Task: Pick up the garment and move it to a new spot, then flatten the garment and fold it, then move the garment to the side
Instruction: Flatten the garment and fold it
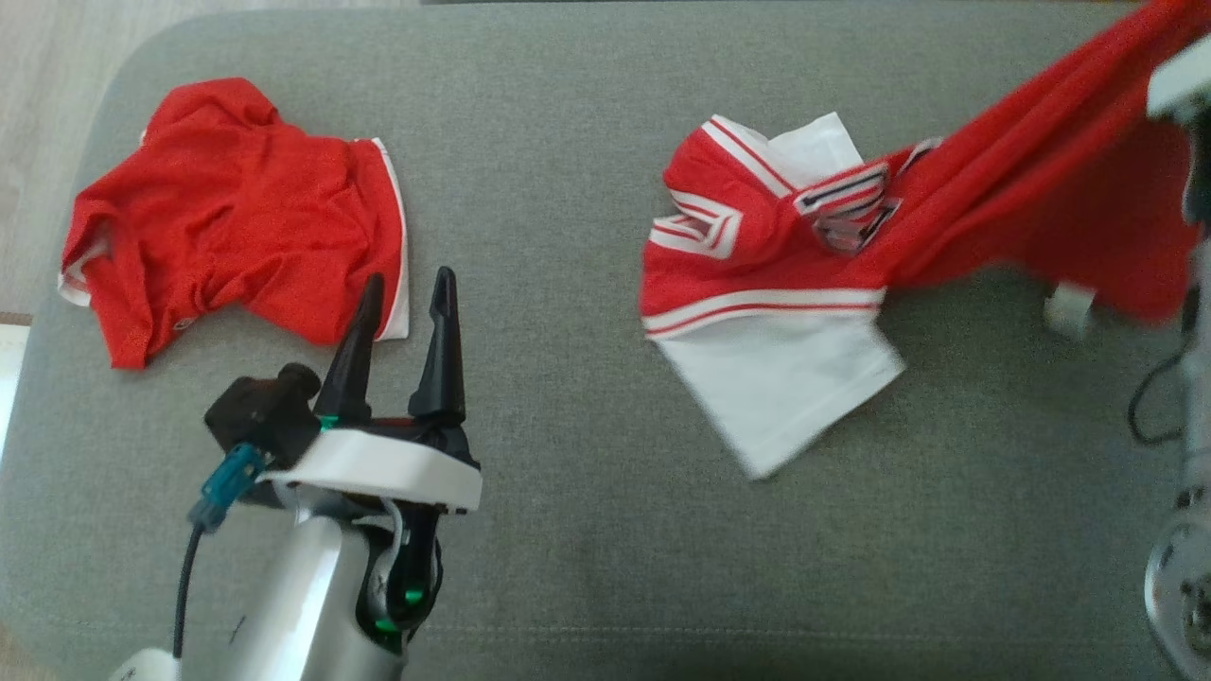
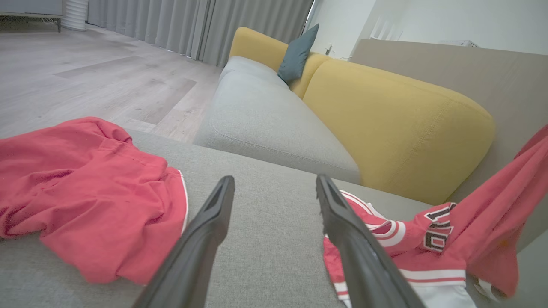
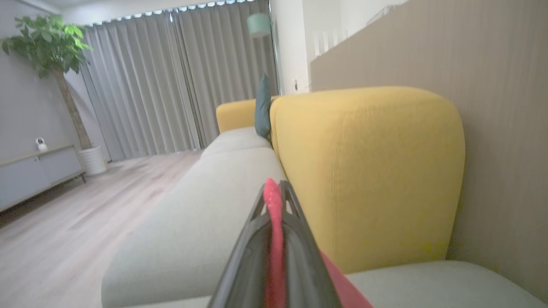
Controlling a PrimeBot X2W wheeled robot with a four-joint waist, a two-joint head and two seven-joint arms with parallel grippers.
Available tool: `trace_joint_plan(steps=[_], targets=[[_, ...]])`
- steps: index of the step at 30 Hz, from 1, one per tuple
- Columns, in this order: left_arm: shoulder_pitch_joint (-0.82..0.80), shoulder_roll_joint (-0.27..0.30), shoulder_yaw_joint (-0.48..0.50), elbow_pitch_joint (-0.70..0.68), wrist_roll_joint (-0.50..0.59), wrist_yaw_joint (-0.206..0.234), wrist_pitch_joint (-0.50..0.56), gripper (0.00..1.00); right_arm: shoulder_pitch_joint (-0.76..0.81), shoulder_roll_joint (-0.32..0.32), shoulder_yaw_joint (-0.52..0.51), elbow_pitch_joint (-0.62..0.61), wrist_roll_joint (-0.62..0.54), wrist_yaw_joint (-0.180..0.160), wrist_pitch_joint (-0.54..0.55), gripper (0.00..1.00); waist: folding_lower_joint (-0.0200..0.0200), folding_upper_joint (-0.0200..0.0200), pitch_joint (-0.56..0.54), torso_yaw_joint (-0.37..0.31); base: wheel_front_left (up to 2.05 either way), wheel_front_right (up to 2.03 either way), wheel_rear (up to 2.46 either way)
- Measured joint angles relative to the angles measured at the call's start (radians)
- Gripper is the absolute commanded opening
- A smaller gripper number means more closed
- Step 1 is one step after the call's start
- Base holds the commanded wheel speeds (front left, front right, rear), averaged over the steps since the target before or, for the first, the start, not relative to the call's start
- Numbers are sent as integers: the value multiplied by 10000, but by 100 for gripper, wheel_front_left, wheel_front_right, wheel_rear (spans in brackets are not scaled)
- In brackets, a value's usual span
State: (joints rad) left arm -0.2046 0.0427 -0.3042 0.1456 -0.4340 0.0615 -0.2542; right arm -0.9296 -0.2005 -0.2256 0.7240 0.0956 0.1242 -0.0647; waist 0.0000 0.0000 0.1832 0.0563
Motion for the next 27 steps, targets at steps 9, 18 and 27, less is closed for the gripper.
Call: trace_joint_plan(steps=[9,18,27], targets=[[536,-2,384,-4,2,21,0,100,206,232,-439,-685,-38,0,-602,0,0,0,-230,-167,0,0,0],[563,0,604,-113,10,29,0,100,4629,1356,-2686,-3421,414,0,-654,0,0,0,-340,-992,0,0,0],[546,0,570,-40,205,-88,0,100,6073,1569,-2932,-3057,510,0,-431,100,0,0,-137,-1494,0,0,0]])
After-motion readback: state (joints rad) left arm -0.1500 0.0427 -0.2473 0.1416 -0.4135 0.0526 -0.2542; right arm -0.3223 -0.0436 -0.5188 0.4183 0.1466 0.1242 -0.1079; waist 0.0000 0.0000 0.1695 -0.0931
